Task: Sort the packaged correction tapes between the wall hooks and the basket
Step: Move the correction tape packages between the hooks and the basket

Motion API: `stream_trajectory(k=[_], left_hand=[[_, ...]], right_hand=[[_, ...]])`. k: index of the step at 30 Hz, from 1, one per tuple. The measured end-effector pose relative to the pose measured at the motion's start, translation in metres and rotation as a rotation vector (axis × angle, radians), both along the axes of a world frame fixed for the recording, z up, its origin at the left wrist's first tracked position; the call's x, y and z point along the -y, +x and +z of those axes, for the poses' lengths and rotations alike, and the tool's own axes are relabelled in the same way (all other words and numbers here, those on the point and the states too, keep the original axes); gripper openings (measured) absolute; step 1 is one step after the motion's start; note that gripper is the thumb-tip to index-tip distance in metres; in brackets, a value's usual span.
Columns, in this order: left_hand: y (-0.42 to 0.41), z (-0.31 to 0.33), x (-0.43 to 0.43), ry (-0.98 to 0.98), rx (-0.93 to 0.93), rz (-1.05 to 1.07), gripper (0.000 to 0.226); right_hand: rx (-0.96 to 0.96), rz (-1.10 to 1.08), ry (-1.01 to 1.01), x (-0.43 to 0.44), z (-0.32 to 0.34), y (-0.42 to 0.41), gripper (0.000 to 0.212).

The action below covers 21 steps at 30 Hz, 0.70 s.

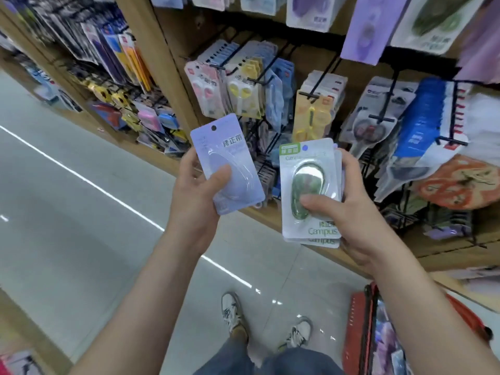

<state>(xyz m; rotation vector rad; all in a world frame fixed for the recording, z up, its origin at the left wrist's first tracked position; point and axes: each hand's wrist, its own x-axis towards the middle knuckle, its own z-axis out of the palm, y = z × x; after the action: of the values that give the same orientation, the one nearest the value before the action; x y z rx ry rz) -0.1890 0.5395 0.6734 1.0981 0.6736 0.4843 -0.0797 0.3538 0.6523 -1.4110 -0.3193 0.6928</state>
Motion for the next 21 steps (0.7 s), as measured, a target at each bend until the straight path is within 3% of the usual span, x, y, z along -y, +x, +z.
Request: stream_trajectory(k=[4,9,13,17,21], left_hand=[[-0.015,0.003,-0.057,0.127,-0.002,-0.034,0.075],[-0.022,0.003,-0.126,0.149,-0.035,-0.137,0.081],[-0.018,0.009,-0.163,0.125,-0.014,-0.189,0.068],[-0.006,0.018,-0.185,0.064,-0.021,-0.182,0.054],[0.019,0.026,-0.199,0.14,-0.085,-0.126,0.008]], right_hand=[[0.13,0.04,-0.04,-0.045,0.007,-0.002,0.106],[0.185,0.086,-0.089,-0.108,0.017,-0.014,0.093],[0.204,0.045,-0.113,-0.149,0.022,-0.026,0.091],[0.35,0.05,-0.2,-0.18,0.032,-0.028,0.071],[0.554,0.041,-0.364,-0.206,0.04,-0.022,0.068]])
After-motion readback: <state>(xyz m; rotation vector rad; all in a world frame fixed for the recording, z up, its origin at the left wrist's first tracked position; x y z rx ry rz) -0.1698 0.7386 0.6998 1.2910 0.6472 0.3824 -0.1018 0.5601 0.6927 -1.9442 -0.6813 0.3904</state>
